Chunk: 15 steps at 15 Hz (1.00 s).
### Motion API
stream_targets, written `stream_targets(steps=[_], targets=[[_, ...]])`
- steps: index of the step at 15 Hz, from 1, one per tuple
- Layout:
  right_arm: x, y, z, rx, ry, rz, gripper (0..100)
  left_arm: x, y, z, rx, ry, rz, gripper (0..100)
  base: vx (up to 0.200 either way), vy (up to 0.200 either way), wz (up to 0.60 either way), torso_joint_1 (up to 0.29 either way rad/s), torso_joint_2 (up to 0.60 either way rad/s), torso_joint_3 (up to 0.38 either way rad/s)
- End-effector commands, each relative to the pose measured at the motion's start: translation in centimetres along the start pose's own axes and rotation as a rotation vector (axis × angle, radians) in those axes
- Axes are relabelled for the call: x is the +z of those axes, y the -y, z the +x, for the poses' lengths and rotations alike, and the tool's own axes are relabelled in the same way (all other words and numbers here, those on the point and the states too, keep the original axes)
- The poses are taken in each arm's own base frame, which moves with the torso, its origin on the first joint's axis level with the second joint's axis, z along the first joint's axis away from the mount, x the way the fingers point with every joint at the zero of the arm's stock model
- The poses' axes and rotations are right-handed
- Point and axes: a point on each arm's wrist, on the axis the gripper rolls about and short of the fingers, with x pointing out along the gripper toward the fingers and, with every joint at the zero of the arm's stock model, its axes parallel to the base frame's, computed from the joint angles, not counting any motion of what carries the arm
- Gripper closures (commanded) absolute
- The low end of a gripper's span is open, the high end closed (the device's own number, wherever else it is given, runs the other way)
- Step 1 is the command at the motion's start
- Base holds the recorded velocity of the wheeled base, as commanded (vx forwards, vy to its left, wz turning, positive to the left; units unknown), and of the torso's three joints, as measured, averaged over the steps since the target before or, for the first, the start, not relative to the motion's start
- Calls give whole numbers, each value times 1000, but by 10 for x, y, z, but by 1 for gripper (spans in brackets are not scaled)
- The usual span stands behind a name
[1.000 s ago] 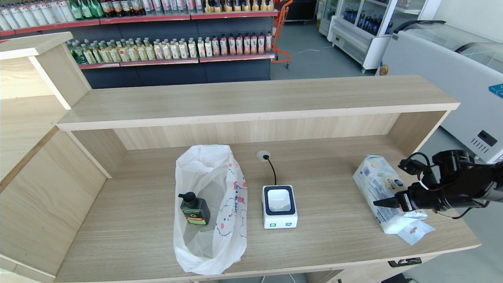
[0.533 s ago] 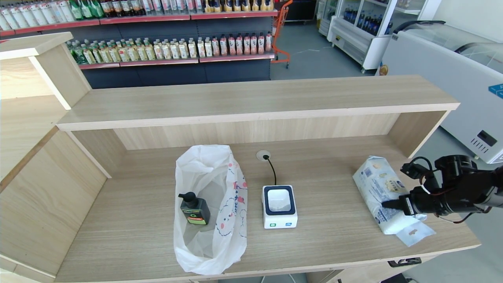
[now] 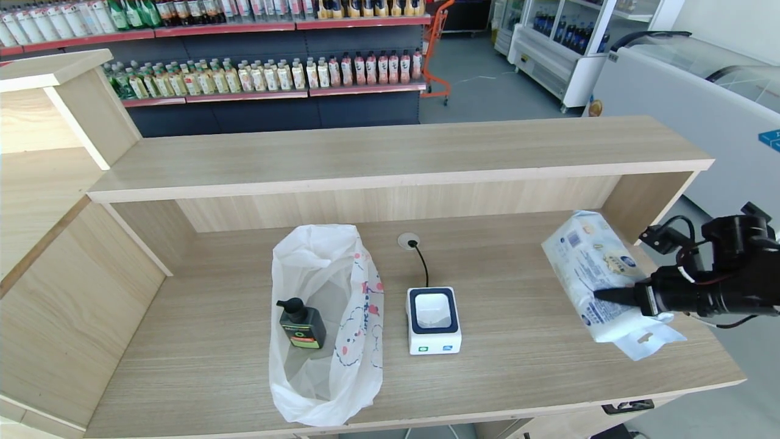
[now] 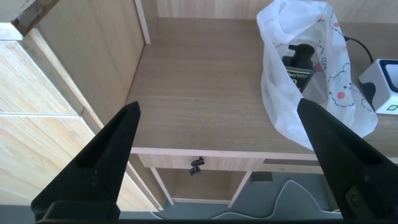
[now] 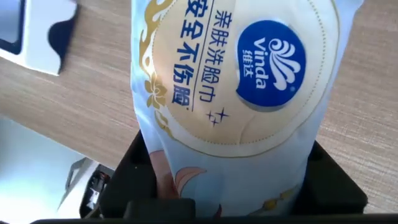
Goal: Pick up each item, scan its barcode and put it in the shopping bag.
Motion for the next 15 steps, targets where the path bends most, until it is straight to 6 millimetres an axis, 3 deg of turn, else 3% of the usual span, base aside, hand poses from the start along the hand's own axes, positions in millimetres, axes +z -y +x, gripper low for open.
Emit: stream_targets(steps=[1,3,7,11,15], targets=[[30,-52,-76,119,204,-143,100,0,0,0,1,1,0,0,0,0,0,0,0,0],[37,-81,-108,275,333,-261,100,0,0,0,1,1,0,0,0,0,0,0,0,0],[51,-129,-141,575,447,-338,100,0,0,0,1,1,0,0,0,0,0,0,0,0],[64,-158,-145,693,461,-437,100,0,0,0,1,1,0,0,0,0,0,0,0,0],[59,-167,-150,760,362,-349,100,0,0,0,1,1,0,0,0,0,0,0,0,0]])
